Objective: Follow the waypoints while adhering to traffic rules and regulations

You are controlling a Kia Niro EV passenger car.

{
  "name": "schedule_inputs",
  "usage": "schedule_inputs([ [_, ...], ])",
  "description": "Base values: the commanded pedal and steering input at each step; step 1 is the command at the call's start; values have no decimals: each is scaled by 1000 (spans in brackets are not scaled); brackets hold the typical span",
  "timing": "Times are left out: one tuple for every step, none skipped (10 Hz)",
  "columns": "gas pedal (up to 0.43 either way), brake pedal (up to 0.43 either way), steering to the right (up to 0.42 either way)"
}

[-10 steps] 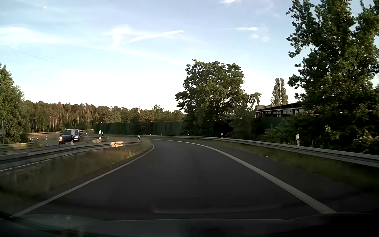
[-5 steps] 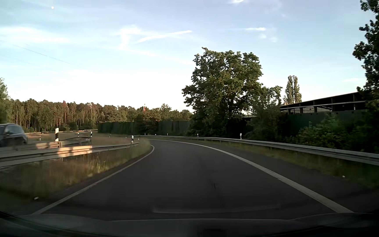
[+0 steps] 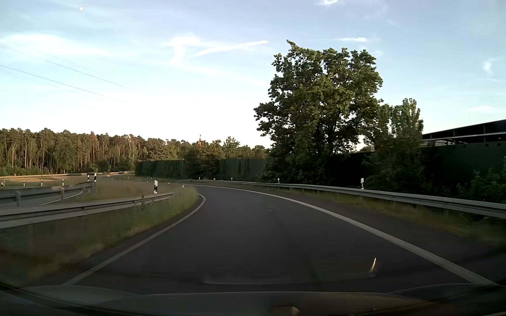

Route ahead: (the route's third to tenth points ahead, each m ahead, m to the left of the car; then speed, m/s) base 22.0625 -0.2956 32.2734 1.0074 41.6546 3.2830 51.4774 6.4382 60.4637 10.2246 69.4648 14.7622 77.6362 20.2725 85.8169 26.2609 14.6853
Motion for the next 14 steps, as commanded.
schedule_inputs([
  [0,0,-23],
  [0,0,-23],
  [0,0,-24],
  [0,0,-27],
  [0,0,-30],
  [0,0,-32],
  [0,0,-33],
  [0,0,-34],
  [0,0,-35],
  [0,0,-38],
  [0,0,-40],
  [0,0,-41],
  [0,0,-42],
  [0,0,-42],
])
